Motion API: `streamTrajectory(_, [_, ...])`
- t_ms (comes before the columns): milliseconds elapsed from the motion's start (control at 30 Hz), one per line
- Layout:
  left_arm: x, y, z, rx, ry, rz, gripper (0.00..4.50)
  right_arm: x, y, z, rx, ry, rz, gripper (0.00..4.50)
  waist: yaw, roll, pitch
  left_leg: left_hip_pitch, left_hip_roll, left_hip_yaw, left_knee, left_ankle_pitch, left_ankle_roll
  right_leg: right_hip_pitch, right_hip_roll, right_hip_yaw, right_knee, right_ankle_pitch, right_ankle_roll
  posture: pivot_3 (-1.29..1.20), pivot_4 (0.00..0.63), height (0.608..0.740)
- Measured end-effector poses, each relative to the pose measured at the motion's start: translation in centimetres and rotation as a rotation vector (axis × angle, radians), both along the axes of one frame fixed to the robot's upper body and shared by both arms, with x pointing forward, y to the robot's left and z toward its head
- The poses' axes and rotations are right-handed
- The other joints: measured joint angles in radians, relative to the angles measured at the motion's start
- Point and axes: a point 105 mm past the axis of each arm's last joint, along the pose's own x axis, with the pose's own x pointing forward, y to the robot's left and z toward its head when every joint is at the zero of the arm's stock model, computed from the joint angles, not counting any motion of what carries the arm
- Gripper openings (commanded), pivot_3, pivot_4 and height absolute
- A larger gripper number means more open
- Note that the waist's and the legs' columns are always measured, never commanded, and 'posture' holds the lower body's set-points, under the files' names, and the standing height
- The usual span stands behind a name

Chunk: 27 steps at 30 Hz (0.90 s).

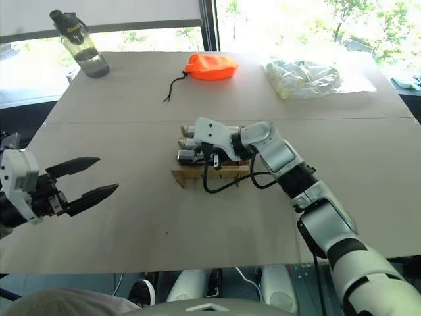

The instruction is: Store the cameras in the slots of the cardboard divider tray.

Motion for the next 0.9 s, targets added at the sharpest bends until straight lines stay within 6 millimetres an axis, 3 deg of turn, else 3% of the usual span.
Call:
streamTrajectory(333, [-1.0, -0.8, -0.3, -0.03, 0.06, -0.073, 4.5, 0.0, -0.3, -0.7, -0.046, -0.036, 0.041, 0.67, 0.001, 0.0, 0.0, 0.0, 0.0, -0.001, 0.0, 0.0, 0.0, 0.0, -0.001, -0.001, 0.0, 0.0, 0.0, 0.0, 0.15, 0.74])
streamTrajectory(567, [-0.7, -1.0, 0.2, -0.009, 0.039, -0.087, 4.5, 0.1, 0.0, -0.8, -0.01, -0.018, 0.039, 4.03, 0.0, 0.0, 0.0, 0.0, 0.0, -0.001, 0.0, 0.0, -0.001, 0.0, -0.001, -0.001, 0.0, 0.0, 0.0, 0.0, 0.15, 0.74])
streamTrajectory(633, [-0.6, -1.1, 0.3, -0.008, 0.037, -0.094, 4.5, 0.4, -0.2, 0.0, 0.03, -0.002, 0.018, 4.03, 0.0, 0.0, 0.0, 0.0, 0.0, -0.001, 0.0, 0.0, -0.001, 0.0, -0.001, -0.001, 0.0, 0.0, 0.0, 0.0, 0.15, 0.74])
streamTrajectory(733, [-0.5, -1.3, 0.5, -0.007, 0.027, -0.111, 4.5, 0.5, -1.5, 2.7, 0.101, -0.019, -0.013, 4.03, 0.004, 0.001, 0.001, -0.001, 0.0, -0.002, 0.0, 0.0, -0.001, 0.0, -0.002, -0.002, -0.001, 0.0, 0.0, 0.0, 0.15, 0.74])
streamTrajectory(833, [0.0, -2.2, 0.6, -0.013, 0.026, -0.159, 4.5, -0.8, -5.5, 6.1, 0.176, -0.047, -0.073, 4.03, 0.013, 0.001, 0.001, -0.004, -0.001, -0.006, 0.0, 0.0, -0.001, 0.001, -0.003, -0.005, -0.003, 0.0, 0.0, 0.0, 0.15, 0.74])
streamTrajectory(900, [0.2, -2.5, 0.6, -0.017, 0.025, -0.181, 4.5, -1.5, -7.5, 6.2, 0.185, -0.031, -0.12, 4.03, 0.015, 0.0, 0.0, -0.006, -0.001, -0.008, 0.0, 0.0, -0.001, 0.001, -0.003, -0.007, -0.005, 0.0, 0.0, 0.0, 0.15, 0.74])
